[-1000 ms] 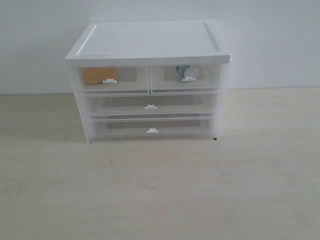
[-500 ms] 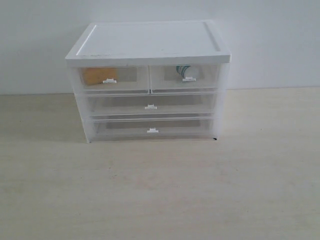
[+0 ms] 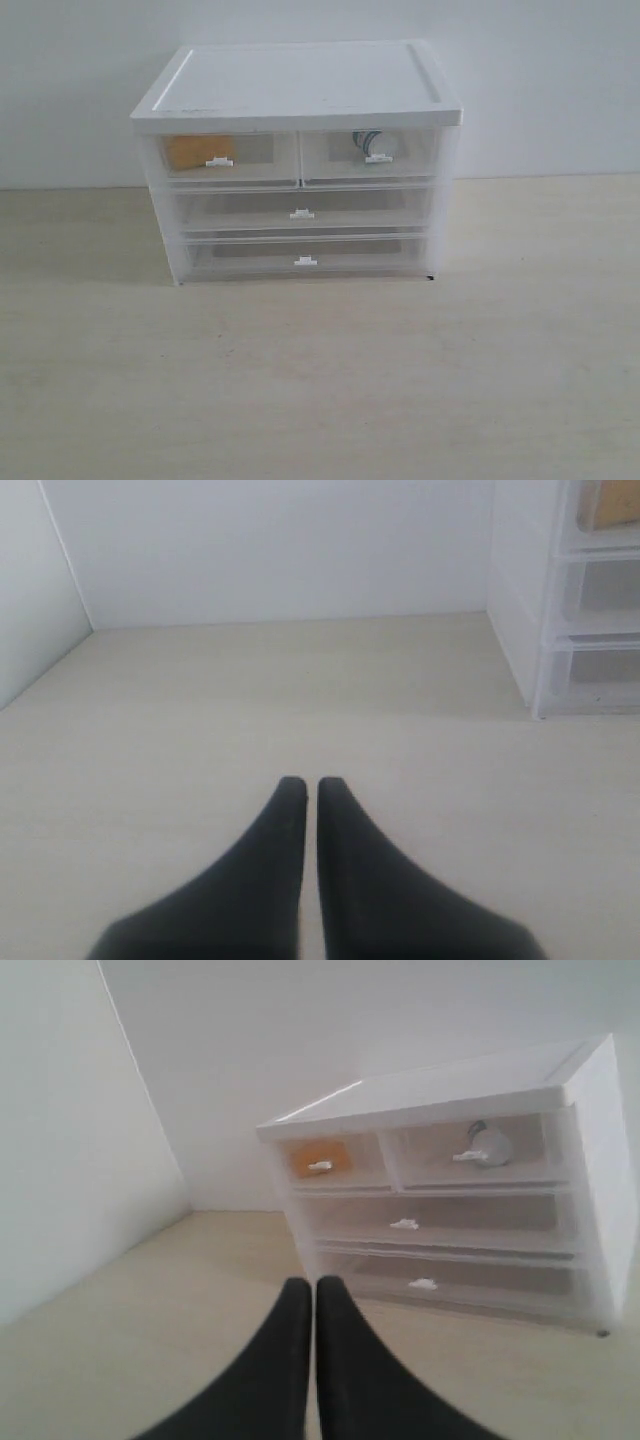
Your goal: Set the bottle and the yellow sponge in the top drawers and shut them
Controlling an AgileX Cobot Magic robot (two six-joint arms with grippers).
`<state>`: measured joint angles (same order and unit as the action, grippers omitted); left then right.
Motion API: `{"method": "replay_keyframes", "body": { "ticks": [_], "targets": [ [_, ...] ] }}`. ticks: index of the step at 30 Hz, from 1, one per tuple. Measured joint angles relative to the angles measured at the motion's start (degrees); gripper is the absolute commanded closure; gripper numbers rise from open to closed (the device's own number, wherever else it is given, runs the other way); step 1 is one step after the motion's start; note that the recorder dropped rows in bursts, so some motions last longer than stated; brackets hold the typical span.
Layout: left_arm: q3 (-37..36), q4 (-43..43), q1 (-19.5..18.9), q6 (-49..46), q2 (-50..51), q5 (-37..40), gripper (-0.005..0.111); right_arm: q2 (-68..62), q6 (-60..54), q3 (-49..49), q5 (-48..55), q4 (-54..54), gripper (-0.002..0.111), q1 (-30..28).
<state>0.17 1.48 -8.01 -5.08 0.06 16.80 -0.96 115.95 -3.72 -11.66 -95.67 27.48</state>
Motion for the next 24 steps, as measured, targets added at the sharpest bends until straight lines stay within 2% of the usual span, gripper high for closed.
{"method": "replay_keyframes", "body": {
  "ticks": [4, 7, 9, 12, 16, 20, 24],
  "targets": [
    [0.0, 0.0, 0.0, 0.0, 0.0, 0.0, 0.103, 0.0, 3.5, 0.0, -3.9, 23.1, 0.108, 0.0],
    [0.0, 0.0, 0.0, 0.0, 0.0, 0.0, 0.103, 0.0, 4.1, 0.0, -2.3, 46.0, 0.108, 0.0],
    [0.0, 0.0, 0.0, 0.0, 0.0, 0.0, 0.103, 0.0, 2.1, 0.0, 0.5, 57.5, 0.108, 0.0],
    [0.0, 0.0, 0.0, 0.0, 0.0, 0.0, 0.103, 0.0, -4.9, 0.0, 5.9, 65.5, 0.108, -0.4],
    [0.0, 0.0, 0.0, 0.0, 0.0, 0.0, 0.103, 0.0, -18.1, 0.9, 10.1, 71.7, 0.108, -4.9],
    [0.0, 0.0, 0.0, 0.0, 0.0, 0.0, 0.103, 0.0, -35.0, 3.4, 6.5, 79.5, 0.108, -12.6],
    [0.0, 0.0, 0.0, 0.0, 0.0, 0.0, 0.103, 0.5, -49.1, 3.5, 4.1, 83.3, 0.108, -17.9]
  ]
}}
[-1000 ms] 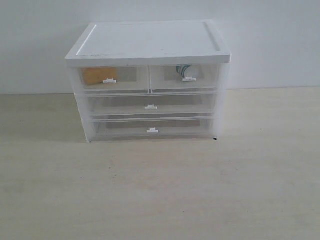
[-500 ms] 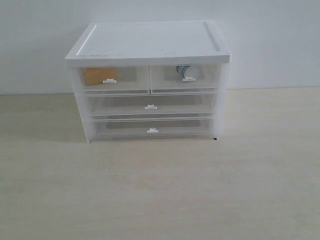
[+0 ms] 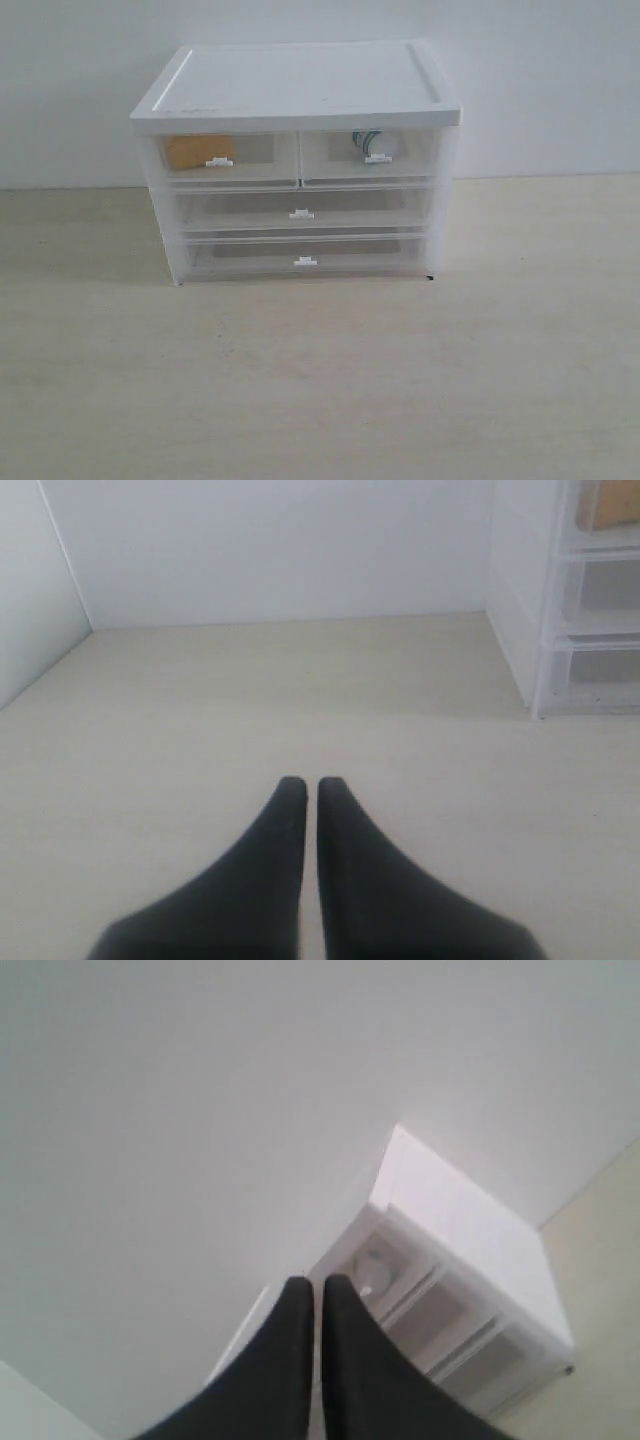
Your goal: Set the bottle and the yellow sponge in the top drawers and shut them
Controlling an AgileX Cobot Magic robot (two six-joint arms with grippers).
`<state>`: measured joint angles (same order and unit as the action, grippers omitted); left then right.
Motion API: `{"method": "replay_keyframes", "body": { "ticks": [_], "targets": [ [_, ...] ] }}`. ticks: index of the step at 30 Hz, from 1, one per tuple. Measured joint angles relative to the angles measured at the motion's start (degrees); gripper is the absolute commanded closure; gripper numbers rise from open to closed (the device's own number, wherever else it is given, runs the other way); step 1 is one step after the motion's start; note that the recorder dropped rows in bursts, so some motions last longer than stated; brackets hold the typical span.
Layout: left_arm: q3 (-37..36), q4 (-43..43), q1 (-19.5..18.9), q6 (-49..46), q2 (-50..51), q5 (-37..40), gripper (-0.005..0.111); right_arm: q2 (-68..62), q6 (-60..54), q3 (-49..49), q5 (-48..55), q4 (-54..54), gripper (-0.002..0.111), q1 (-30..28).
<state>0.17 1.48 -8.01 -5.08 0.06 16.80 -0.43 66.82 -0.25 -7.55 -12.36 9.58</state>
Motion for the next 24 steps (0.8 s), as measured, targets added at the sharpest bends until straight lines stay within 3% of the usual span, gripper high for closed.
{"method": "replay_keyframes", "body": {
  "ticks": [7, 13, 24],
  "targets": [
    [0.0, 0.0, 0.0, 0.0, 0.0, 0.0, 0.103, 0.1, -31.5, 0.0, 1.0, 5.4, 0.108, -3.4],
    [0.0, 0.0, 0.0, 0.0, 0.0, 0.0, 0.103, 0.1, -53.4, 0.0, 13.0, 5.4, 0.108, -3.4],
    [0.0, 0.0, 0.0, 0.0, 0.0, 0.1, 0.103, 0.1, -69.1, 0.3, 25.1, 5.7, 0.108, -3.4]
  ]
}}
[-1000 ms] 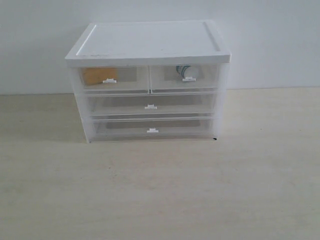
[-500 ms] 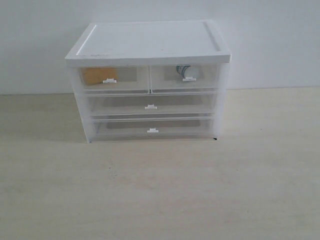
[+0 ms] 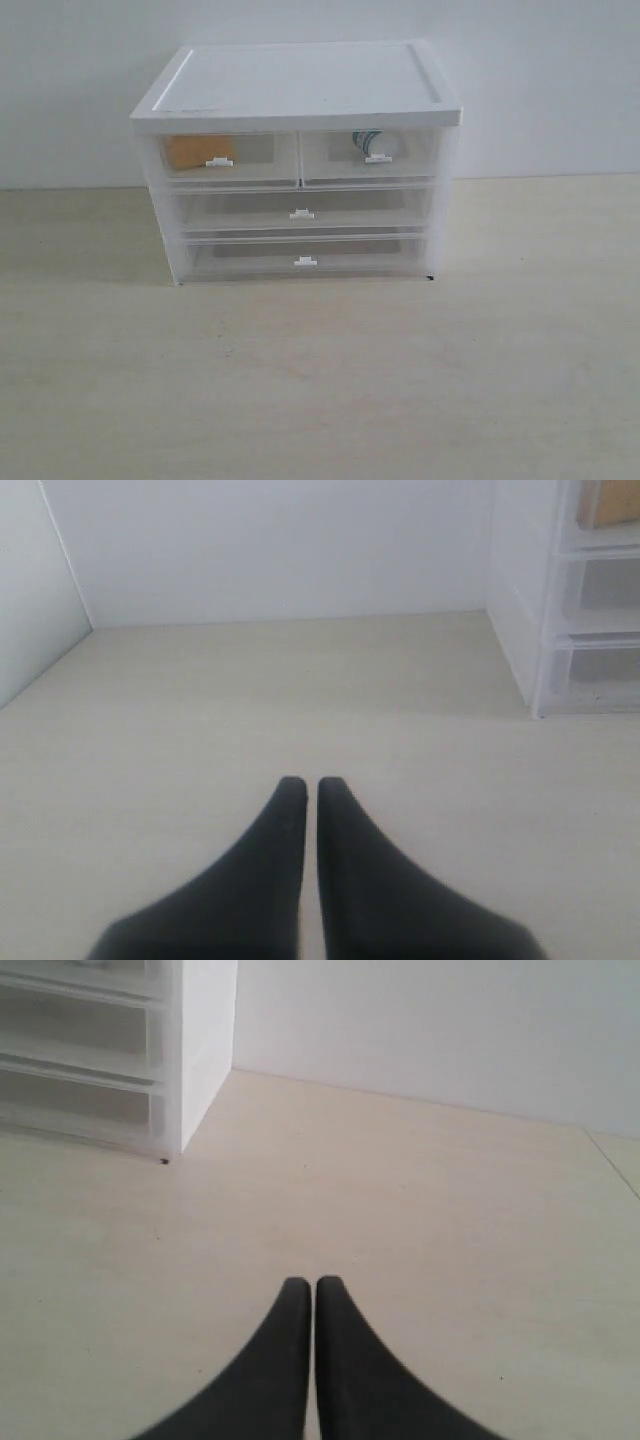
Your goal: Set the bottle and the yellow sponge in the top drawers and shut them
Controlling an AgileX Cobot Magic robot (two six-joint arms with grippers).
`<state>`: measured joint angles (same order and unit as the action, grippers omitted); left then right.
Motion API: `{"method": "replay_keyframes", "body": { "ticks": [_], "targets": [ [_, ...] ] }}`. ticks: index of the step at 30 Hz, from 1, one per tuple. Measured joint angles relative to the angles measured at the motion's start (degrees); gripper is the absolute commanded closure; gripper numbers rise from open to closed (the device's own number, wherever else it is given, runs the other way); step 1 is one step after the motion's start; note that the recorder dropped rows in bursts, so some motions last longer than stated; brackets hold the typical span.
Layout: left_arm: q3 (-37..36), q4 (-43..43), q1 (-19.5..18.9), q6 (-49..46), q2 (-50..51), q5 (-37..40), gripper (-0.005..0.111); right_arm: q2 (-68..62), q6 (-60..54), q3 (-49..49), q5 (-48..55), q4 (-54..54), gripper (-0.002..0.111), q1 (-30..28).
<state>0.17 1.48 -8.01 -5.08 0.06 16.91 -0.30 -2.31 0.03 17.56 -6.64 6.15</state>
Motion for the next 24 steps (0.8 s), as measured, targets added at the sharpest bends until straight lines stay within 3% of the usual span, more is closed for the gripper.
{"method": "replay_keyframes", "body": {
  "ticks": [24],
  "targets": [
    [0.0, 0.0, 0.0, 0.0, 0.0, 0.0, 0.103, 0.0, 3.4, 0.0, 1.2, 0.0, 0.108, 0.0]
  ]
}}
